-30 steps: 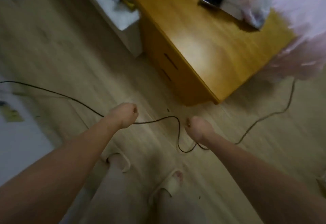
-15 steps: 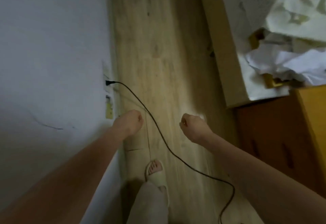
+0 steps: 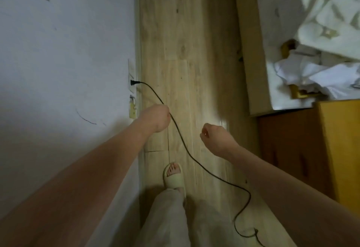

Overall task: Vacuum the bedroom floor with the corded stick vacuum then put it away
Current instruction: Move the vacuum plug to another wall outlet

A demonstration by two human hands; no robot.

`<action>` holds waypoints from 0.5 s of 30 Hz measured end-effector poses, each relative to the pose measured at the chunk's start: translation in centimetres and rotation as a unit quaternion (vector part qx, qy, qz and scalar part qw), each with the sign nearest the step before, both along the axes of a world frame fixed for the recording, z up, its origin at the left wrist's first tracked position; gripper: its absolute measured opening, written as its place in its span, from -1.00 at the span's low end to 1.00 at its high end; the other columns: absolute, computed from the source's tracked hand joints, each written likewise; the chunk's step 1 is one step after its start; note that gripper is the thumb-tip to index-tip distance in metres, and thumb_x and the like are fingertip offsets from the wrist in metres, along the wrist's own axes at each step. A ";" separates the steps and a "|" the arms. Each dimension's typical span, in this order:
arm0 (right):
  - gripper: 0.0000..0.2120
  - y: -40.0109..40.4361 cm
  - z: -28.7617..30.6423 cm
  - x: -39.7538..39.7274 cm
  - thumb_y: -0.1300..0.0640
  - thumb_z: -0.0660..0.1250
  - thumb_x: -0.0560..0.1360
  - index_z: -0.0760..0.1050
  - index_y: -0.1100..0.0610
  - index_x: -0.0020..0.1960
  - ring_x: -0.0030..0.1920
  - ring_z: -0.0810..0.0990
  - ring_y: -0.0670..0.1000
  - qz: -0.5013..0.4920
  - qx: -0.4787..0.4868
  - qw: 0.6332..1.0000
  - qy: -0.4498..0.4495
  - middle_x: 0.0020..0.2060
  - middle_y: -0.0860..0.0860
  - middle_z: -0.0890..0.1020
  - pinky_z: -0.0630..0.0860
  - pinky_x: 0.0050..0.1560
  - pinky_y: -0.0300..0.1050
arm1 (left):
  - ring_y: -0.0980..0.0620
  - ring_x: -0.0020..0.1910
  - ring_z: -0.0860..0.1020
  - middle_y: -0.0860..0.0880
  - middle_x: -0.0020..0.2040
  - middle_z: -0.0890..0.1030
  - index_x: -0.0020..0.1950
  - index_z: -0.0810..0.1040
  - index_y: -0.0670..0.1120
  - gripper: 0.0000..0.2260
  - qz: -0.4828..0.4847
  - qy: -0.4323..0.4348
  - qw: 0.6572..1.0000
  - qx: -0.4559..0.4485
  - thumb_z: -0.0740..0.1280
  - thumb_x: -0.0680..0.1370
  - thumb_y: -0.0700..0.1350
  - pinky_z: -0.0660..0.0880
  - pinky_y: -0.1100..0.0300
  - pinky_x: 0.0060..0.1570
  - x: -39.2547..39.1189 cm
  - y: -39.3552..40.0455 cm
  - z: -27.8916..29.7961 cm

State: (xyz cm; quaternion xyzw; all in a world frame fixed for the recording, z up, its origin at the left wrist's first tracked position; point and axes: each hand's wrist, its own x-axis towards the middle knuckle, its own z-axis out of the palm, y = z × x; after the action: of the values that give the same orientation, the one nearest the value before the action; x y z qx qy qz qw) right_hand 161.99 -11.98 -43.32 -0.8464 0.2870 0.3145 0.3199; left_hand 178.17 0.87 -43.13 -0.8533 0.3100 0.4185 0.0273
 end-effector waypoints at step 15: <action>-0.84 -7.6 23.6 -49.8 0.03 0.18 0.62 0.46 0.08 0.08 -0.13 0.57 -0.02 -0.257 -0.098 0.955 -0.114 -0.10 -0.01 0.57 0.55 -0.14 -0.12 | -0.07 0.01 0.55 -0.05 0.07 0.58 0.12 0.53 -0.07 -0.79 -0.262 -0.040 0.955 -0.133 0.18 0.62 -0.03 0.52 0.03 -0.03 -44.8 -17.2 23.2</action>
State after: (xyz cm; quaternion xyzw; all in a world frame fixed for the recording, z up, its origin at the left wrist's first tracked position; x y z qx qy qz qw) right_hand 112.21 -19.60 -19.68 -0.8017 0.4857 0.0931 0.3357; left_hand 133.35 -16.33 -19.95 -0.7542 0.5739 0.3172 0.0349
